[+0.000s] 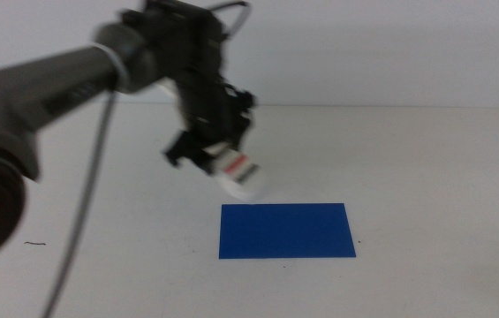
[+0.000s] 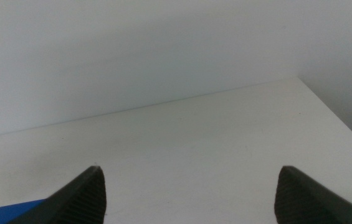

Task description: Use one arm to grab the shoe from the table and place it on the mat.

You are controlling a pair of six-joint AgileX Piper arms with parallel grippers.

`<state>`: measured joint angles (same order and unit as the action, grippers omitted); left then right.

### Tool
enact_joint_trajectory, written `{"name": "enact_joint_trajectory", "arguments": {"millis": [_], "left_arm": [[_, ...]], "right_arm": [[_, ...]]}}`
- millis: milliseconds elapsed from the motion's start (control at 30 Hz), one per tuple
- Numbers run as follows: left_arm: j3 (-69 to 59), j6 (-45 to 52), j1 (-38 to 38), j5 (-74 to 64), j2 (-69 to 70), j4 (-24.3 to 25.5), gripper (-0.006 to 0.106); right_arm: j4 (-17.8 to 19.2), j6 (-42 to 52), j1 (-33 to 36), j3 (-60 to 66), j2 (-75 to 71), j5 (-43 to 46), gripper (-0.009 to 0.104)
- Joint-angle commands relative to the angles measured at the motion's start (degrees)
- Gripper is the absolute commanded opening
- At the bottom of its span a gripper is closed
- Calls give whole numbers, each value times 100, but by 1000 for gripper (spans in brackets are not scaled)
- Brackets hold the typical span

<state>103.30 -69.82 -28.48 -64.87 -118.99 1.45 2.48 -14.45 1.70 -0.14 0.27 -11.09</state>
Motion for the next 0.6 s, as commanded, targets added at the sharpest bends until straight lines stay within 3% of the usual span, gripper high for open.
{"name": "enact_joint_trajectory", "arguments": {"millis": [0,367,467,567], "left_arm": [[43,-427,-363,233,-64,138,-1],[1362,-272,-1093,-509,-1083,162,-1],[1405,623,-1093,-509,-1114,115,-1],[1405,2622,-1093,-387,-1114,180,-1]], "right_arm": [[33,29,-1,14,-27,44,79],[33,29,-1,14,-27,44,79],[33,29,-1,14,-27,44,79],[33,29,-1,14,-27,44,79]]}}
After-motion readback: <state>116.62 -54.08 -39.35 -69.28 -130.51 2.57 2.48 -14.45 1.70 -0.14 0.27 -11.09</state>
